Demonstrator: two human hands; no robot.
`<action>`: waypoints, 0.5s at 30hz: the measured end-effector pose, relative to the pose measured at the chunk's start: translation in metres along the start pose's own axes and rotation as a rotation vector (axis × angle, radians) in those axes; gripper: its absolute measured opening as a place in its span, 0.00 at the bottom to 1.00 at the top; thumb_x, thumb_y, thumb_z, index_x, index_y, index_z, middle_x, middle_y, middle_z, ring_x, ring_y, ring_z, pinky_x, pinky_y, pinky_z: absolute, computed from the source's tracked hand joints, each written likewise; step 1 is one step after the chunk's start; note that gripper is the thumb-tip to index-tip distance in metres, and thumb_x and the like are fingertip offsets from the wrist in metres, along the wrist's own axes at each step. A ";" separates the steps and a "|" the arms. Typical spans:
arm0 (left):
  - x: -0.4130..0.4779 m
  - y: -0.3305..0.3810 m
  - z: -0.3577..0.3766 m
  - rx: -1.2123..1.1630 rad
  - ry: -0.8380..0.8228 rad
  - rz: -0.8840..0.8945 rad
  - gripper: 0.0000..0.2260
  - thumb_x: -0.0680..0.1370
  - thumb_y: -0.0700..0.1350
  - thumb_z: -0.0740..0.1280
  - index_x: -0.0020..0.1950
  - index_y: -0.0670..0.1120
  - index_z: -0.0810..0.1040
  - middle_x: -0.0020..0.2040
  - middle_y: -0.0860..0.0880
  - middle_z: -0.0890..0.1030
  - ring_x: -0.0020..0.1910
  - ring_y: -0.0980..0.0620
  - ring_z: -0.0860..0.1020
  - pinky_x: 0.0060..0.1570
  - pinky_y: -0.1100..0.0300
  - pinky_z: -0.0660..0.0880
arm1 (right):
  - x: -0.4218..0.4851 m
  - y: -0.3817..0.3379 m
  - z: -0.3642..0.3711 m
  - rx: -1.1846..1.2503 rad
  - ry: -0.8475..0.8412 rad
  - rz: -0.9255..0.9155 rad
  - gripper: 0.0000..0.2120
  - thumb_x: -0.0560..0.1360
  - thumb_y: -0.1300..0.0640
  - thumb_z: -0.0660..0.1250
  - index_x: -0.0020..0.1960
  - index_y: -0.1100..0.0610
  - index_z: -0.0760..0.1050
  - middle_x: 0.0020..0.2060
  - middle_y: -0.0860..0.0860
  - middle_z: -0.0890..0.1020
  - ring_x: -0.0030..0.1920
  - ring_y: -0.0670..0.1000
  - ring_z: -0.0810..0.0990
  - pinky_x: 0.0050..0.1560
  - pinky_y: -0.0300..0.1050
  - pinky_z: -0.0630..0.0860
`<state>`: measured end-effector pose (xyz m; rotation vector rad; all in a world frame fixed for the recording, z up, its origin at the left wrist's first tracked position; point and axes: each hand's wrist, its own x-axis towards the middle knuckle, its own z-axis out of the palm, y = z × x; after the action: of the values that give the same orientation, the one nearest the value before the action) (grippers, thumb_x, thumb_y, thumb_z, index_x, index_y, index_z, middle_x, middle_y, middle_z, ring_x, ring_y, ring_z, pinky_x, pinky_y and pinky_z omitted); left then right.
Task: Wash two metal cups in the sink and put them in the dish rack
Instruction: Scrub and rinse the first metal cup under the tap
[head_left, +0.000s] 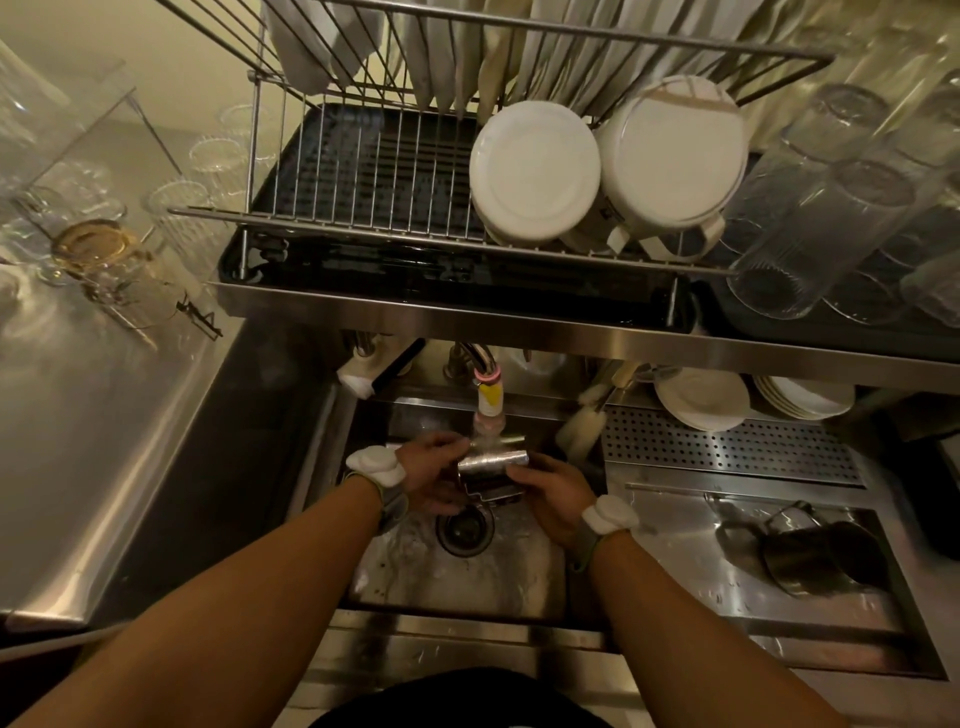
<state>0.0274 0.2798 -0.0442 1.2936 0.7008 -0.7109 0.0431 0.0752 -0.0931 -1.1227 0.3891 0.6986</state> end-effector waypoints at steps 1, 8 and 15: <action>-0.001 -0.002 0.000 -0.011 -0.008 -0.003 0.14 0.77 0.51 0.69 0.61 0.53 0.73 0.52 0.43 0.80 0.47 0.37 0.82 0.53 0.37 0.77 | 0.000 -0.001 -0.001 0.012 -0.014 -0.007 0.21 0.73 0.71 0.69 0.65 0.67 0.76 0.61 0.66 0.81 0.65 0.68 0.78 0.63 0.59 0.77; -0.001 -0.009 -0.027 -0.116 0.052 0.147 0.25 0.69 0.27 0.71 0.62 0.44 0.74 0.61 0.40 0.77 0.57 0.35 0.78 0.49 0.34 0.77 | -0.002 0.004 0.038 -0.096 -0.044 0.012 0.30 0.72 0.65 0.76 0.70 0.51 0.71 0.60 0.60 0.83 0.54 0.63 0.85 0.48 0.61 0.83; 0.001 -0.005 -0.020 0.355 0.059 0.305 0.39 0.57 0.40 0.79 0.67 0.49 0.74 0.61 0.46 0.78 0.60 0.46 0.78 0.59 0.48 0.77 | -0.007 -0.004 0.012 -0.215 0.026 -0.058 0.47 0.56 0.59 0.84 0.72 0.59 0.69 0.56 0.55 0.85 0.56 0.57 0.85 0.51 0.52 0.83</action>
<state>0.0225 0.2983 -0.0508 1.7092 0.4193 -0.5627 0.0398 0.0827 -0.0809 -1.3417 0.3066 0.6865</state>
